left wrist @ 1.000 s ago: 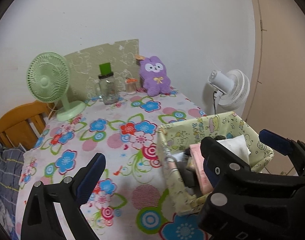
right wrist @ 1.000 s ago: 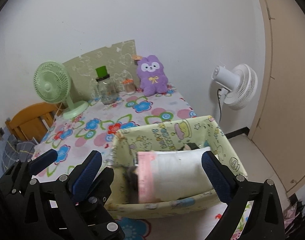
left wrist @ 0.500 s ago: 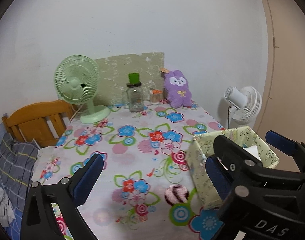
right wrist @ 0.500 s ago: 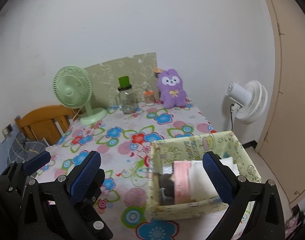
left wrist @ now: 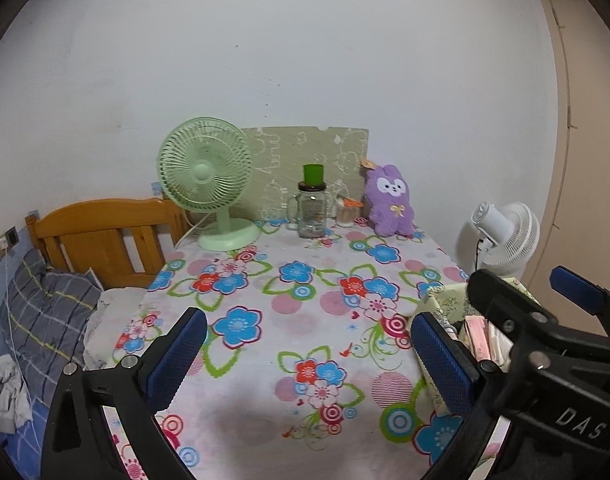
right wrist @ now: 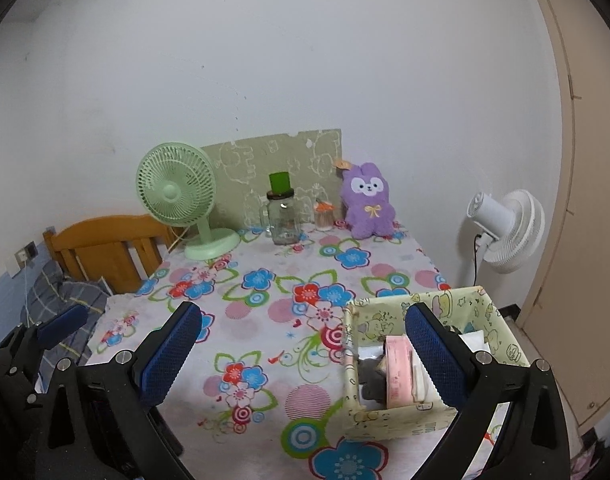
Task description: Organize soft objects
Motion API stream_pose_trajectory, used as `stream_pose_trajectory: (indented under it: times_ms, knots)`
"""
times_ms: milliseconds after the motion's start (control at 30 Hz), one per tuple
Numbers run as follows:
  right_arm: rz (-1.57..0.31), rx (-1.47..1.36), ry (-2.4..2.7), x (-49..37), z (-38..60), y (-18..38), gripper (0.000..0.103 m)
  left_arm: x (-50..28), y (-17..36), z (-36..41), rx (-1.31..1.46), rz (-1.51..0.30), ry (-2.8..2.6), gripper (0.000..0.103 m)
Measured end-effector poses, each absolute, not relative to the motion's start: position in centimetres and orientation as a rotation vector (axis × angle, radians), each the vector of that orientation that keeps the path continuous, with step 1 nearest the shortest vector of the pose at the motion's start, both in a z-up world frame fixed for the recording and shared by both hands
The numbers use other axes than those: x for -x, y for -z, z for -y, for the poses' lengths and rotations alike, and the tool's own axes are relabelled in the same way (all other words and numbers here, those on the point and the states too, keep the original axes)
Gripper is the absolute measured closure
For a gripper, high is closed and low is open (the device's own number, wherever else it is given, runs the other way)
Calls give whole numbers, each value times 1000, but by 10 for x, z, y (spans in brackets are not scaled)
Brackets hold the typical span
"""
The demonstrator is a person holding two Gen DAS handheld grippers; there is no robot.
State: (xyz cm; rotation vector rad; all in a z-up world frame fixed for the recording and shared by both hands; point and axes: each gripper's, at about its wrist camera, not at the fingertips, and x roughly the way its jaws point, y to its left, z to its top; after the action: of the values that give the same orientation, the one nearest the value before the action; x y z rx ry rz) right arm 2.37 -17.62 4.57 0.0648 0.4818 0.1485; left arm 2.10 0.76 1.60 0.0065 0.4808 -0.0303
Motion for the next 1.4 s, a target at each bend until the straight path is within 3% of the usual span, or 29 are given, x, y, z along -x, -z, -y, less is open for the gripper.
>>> stream_pose_trajectory:
  times_ms: [1400]
  knots:
    - [-454, -85, -129, -9, 186, -55, 0, -6, -25, -34, 37, -458, -18, 0]
